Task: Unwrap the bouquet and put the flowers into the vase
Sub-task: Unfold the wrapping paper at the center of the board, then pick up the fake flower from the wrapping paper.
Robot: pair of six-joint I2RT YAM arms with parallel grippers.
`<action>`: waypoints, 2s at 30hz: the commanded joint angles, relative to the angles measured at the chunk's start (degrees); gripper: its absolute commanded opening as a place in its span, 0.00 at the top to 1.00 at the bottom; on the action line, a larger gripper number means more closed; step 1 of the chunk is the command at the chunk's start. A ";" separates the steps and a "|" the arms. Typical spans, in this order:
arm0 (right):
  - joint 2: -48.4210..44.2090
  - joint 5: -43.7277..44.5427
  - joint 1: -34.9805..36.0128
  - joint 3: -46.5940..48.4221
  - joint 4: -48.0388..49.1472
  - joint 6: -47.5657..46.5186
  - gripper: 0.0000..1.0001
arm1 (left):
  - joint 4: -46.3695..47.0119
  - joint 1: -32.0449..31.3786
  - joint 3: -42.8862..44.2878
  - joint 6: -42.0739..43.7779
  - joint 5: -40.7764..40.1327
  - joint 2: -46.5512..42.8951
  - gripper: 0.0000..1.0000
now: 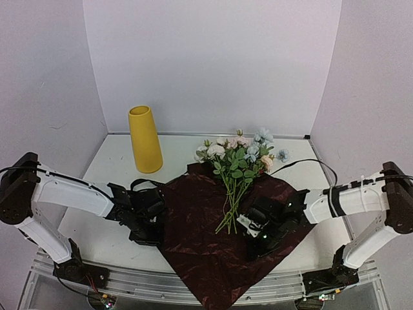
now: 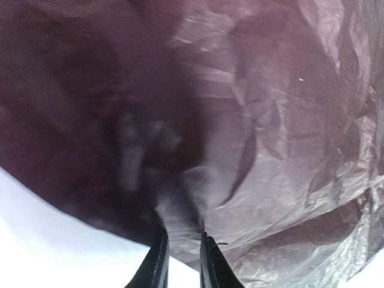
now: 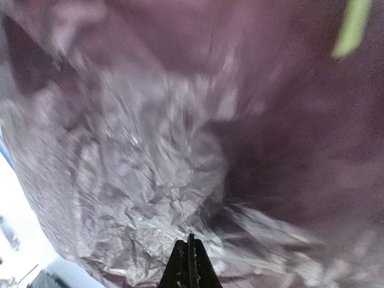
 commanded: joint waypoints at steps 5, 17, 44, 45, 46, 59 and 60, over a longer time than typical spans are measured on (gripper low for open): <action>-5.04 15.27 -3.92 9.57 -10.13 -0.45 0.99 | -4.14 -0.14 10.08 3.82 -7.21 -6.67 0.69; -12.87 21.01 -18.78 14.30 -10.12 2.94 0.85 | -3.87 -0.13 23.30 10.04 -10.16 -3.62 0.45; 9.33 19.97 -24.44 31.96 -4.66 17.64 0.66 | -3.30 2.42 24.49 -3.16 -25.61 -7.43 0.05; 10.22 19.38 -24.66 32.29 -4.64 17.96 0.68 | -3.27 2.42 24.53 -3.09 -25.49 -7.27 0.05; 11.50 18.57 -24.83 32.88 -4.63 18.17 0.69 | -3.23 2.42 24.64 -2.98 -25.32 -7.09 0.06; 25.26 14.96 -25.40 42.19 -4.45 13.98 0.72 | -3.30 2.41 30.63 2.69 -18.74 1.10 0.08; 25.72 15.17 -25.58 42.43 -4.45 13.94 0.73 | -3.35 2.43 31.28 3.30 -18.18 1.82 0.08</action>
